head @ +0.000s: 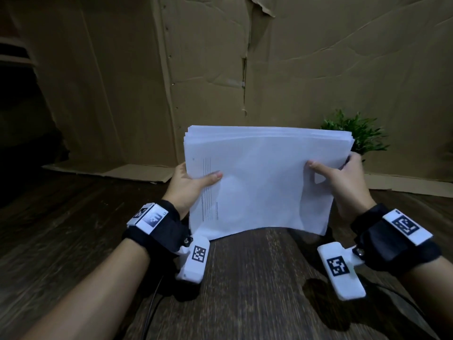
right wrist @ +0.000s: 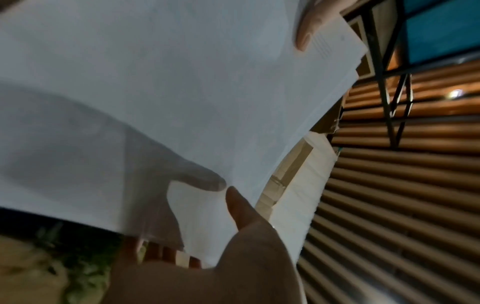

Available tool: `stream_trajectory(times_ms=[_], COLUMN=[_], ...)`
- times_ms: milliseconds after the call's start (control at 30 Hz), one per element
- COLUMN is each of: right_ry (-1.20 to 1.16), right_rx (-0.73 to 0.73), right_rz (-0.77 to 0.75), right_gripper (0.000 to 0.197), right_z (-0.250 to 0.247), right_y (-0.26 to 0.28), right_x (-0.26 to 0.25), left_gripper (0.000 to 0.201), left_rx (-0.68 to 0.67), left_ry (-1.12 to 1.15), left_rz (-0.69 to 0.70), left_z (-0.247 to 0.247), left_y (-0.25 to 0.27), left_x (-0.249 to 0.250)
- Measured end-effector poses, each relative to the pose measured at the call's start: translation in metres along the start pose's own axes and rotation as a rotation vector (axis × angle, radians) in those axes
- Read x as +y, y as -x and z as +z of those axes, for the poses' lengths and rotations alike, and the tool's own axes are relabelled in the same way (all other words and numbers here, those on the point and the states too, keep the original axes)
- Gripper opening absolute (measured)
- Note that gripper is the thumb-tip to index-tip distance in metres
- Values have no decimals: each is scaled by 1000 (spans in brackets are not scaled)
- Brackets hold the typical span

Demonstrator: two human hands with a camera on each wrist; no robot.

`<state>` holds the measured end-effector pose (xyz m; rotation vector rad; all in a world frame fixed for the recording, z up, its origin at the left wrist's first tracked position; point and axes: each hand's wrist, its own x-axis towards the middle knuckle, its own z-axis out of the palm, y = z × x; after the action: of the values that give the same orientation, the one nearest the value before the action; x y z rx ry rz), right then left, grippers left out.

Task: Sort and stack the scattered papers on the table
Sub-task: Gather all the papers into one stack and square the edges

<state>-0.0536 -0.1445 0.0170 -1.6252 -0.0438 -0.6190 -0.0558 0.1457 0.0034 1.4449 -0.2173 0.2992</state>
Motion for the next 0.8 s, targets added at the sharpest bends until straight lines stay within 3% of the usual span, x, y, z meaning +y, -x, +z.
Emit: stream_trajectory(times_ms=[67,133,200,267,367,433,500,567,700,800], right_ry=[251,616,848,933,1098,1214,1161,1116,1256,1227], right_rx=[126,145,-16,-135,-289,-424,-358,-250,-409,-366], right_rz=[-129,-430,-703,-807,-766,-724,-723,-759,-719,-750], right_gripper=[94,95,95,97,97,86,76,80,69,85], right_z=[3,16,37,55,72,78,80,80,82,82], right_y=[4,14,23,25,22,21,15,10,5,9], right_x=[-16,-39,-65,-83,-88,-76,-70,-73,-79,-86], left_gripper=[38,36,37,35,31,26,30,44,31,24], left_rx=[-15,-39,-62,-67,-55,-34,-25,-20,-56,-106], left_ry=[20,4,-16,-10,-2,17,19,33,0,-8], left_rz=[0,-3,-11,-11,-21,-32,-37,-46,-33,-1], left_z=[0,0,-1,-1,0,0,1,1,0,0], left_y=[0,0,-1,-1,-2,-2,0,-1,2,3], left_x=[1,1,0,-1,-1,0,0,-1,1,5])
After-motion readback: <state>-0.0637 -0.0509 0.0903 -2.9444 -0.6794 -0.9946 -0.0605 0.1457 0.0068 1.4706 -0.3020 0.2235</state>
